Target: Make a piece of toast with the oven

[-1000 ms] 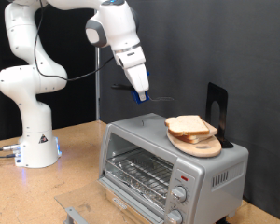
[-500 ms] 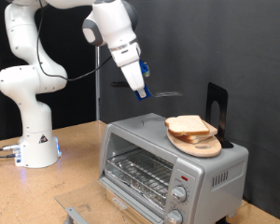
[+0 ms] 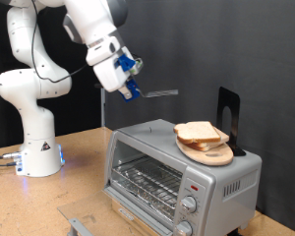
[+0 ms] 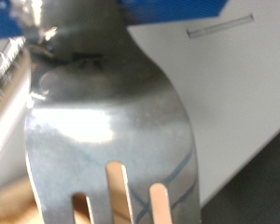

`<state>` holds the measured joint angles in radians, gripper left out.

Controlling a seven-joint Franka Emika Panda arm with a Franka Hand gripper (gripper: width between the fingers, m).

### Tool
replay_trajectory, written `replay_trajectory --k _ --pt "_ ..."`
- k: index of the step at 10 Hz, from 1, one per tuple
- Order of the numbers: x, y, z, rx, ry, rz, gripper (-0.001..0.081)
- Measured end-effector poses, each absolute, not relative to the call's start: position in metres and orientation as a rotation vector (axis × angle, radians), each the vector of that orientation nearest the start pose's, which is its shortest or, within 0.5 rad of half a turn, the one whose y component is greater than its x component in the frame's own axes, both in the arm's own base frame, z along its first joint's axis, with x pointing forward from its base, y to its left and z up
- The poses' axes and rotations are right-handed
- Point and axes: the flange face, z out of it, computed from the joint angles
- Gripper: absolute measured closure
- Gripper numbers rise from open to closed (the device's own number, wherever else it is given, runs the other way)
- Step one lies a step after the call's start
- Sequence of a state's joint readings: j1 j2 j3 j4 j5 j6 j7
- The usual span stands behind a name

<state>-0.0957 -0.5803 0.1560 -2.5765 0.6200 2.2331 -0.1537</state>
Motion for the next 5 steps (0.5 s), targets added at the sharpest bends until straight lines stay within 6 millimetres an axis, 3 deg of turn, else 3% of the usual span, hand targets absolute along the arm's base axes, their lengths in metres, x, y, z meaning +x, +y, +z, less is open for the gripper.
replay_trajectory --k 3,5 --pt "0.376 -0.011 0.465 -2.745 0.263 -0.133 0.0323" --pt "0.369 -0.037 0.459 -2.748 0.283 -0.102 0.0323"
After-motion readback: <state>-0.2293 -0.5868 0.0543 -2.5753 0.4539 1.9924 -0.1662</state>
